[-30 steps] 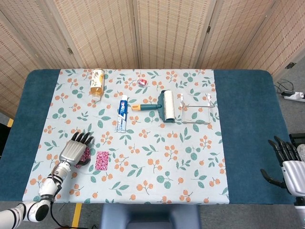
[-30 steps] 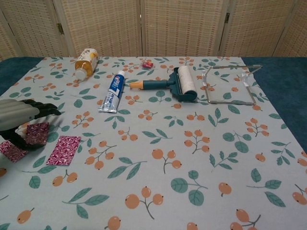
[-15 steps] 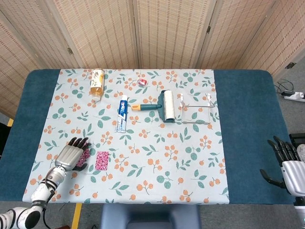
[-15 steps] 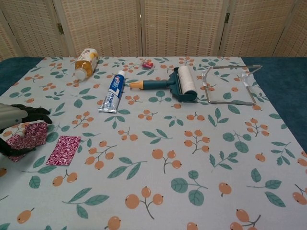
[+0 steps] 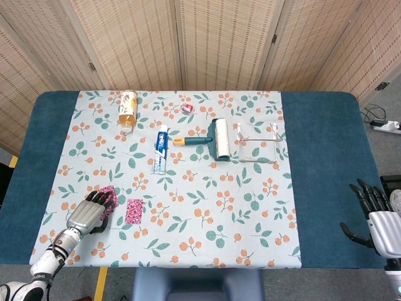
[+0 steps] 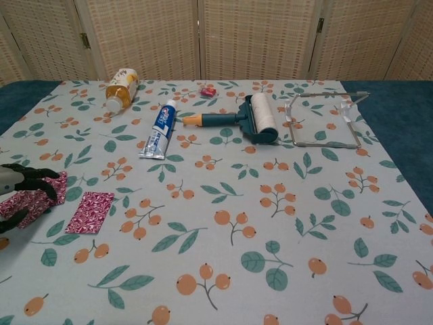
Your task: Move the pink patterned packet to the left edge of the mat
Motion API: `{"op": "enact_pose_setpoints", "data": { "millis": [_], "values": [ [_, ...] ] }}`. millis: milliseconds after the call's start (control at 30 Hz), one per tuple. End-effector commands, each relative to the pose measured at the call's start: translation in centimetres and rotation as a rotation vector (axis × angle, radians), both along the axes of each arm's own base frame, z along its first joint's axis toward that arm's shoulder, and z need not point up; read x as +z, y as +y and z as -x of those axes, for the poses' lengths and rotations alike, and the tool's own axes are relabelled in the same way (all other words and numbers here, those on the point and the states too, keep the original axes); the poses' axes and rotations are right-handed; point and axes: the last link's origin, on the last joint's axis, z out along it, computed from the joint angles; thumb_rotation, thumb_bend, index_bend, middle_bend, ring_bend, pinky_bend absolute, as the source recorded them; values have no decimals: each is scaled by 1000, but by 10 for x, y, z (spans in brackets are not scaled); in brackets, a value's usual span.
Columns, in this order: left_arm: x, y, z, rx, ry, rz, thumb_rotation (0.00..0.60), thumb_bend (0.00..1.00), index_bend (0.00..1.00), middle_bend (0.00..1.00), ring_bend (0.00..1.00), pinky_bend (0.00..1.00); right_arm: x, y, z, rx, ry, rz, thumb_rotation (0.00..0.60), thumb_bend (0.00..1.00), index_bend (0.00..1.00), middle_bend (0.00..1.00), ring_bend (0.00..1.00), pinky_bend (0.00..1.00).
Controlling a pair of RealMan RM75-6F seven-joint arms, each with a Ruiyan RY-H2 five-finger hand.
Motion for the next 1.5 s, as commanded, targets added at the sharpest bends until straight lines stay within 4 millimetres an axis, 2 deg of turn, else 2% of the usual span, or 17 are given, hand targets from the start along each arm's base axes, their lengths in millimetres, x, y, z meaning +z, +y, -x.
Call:
{"op": "enact_pose_setpoints", "data": {
  "millis": [33,600,1000,1133,1267,1333,1500],
  "values": [
    [0,-2,2,1,-1,2,409,685,236,0,0,0,0,0,0,0,1,0,536,337,0,5,0,0],
    [5,-15,10,14,8,2,407,684,299,0,0,0,-1,0,-2,-1,2,-2,535,336,0,4,0,0],
    [18,-24,21,43,36,-11,411,685,312,0,0,0,-1,1,-2,3,1,1,535,337,0,4,0,0],
    [21,-25,17,38,20,-21,408,685,308,0,0,0,0,1,-2,4,1,4,536,336,0,4,0,0],
    [21,-21,5,12,-23,-40,408,680,260,0,0,0,1,2,-3,8,1,7,536,337,0,4,0,0],
    [20,-18,-2,-12,-31,-45,408,634,232,0,0,0,2,3,-2,9,1,10,536,336,0,4,0,0],
    [11,-9,-21,-61,-37,-34,411,433,180,0,0,0,3,4,-1,5,0,15,535,337,0,4,0,0]
  ]
}}
